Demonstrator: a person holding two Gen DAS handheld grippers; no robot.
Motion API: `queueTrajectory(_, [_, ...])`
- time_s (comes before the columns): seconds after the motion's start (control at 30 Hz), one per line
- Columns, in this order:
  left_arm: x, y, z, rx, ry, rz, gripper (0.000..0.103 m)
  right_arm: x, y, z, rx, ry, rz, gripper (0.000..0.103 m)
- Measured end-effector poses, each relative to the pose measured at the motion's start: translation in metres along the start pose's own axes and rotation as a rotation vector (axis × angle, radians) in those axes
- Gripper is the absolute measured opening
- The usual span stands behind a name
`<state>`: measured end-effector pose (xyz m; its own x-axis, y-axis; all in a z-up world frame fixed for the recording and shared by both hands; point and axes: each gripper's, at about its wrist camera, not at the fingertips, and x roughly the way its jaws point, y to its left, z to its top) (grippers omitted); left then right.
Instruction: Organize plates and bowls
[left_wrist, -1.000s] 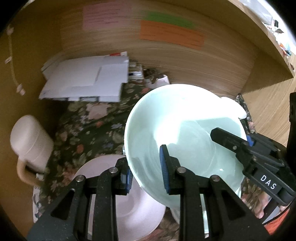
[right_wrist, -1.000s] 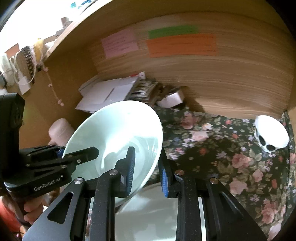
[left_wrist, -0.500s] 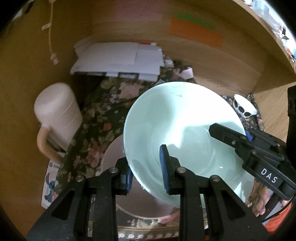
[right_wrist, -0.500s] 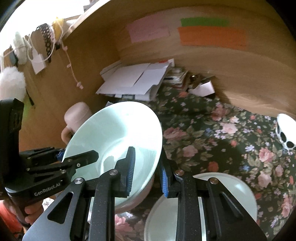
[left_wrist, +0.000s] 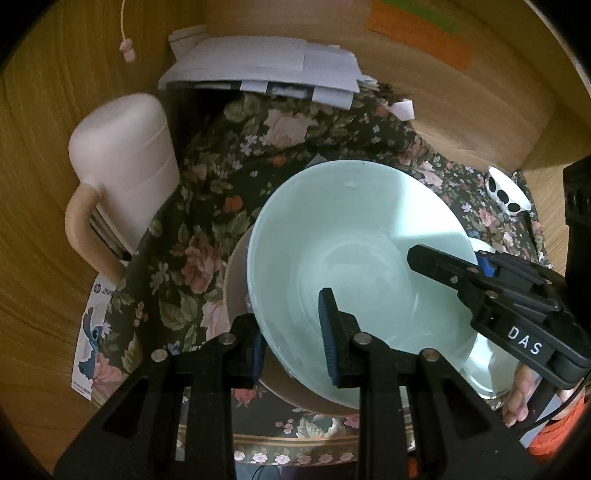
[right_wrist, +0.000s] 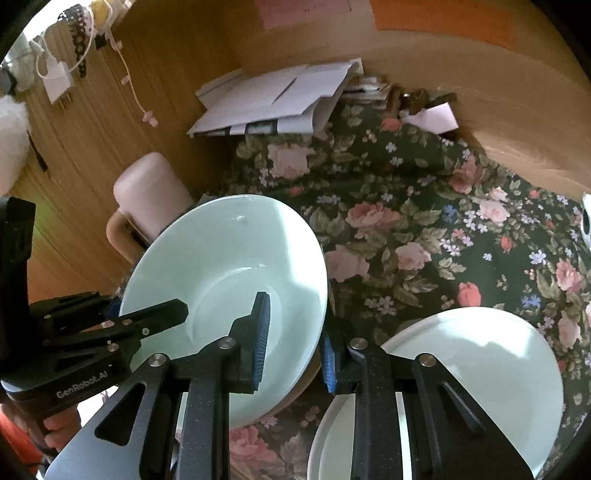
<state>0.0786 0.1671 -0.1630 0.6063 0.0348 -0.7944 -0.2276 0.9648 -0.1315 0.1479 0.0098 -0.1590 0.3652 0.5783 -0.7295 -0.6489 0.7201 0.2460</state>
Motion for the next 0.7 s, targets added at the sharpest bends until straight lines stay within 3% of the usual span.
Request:
queueTrajectory(0.4, [0.007, 0.008, -0.002, -0.014, 0.001, 0.024, 0.026, 0.003, 0.005, 0.002, -0.059, 0.029, -0.015, 0.023])
queueTrajectory(0.7, [0.01, -0.001, 0.007, 0.023, -0.016, 0.063, 0.026, -0.012, 0.01, 0.005, -0.13, -0.015, -0.045, 0.023])
